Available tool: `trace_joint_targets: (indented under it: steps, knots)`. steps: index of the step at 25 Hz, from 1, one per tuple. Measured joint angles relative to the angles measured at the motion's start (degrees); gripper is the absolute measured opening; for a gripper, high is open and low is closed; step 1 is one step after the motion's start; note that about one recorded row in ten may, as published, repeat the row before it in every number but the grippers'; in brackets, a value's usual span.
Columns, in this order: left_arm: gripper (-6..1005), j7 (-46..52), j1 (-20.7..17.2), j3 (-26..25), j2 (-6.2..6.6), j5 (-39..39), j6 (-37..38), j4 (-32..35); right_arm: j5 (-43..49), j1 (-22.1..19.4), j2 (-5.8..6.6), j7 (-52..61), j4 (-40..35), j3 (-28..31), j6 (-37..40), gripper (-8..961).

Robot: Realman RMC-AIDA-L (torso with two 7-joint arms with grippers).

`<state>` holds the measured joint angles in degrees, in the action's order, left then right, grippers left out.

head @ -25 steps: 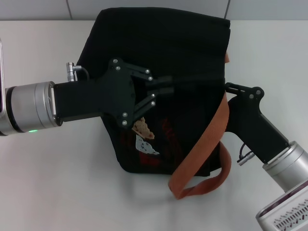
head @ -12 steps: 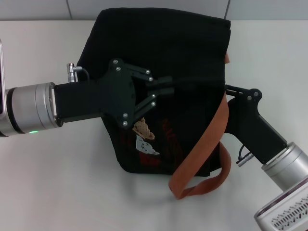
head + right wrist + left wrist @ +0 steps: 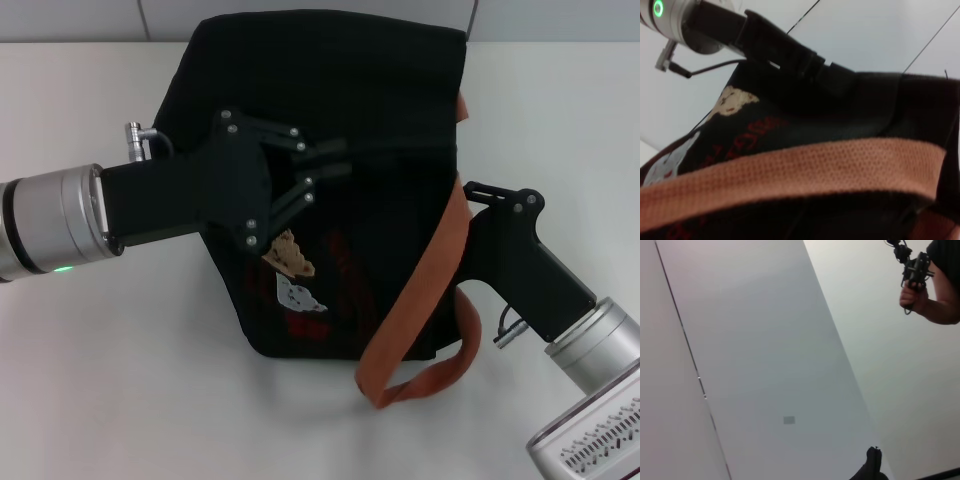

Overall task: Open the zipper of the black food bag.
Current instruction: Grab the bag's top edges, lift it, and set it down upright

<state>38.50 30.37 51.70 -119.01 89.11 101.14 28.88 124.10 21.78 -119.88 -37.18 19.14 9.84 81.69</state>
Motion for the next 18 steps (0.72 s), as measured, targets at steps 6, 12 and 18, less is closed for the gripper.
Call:
trace_joint_targets:
  steps: [6,12,18]
  knots:
    - [185,-0.74,-0.47,-0.52,0.25,-1.99,-0.07,-1.55,-0.1,-0.15,0.0,0.0,-0.1,0.14,-2.22,54]
    - [190,-0.88,-0.95,-1.74,0.27,-3.24,-0.12,-2.12,-0.15,0.04,0.0,0.17,-0.08,0.19,-4.02,64]
    - [195,-0.88,-2.68,-2.23,0.34,-6.63,-0.12,-2.2,-0.18,-0.09,0.0,0.42,-0.09,0.14,-5.15,73]
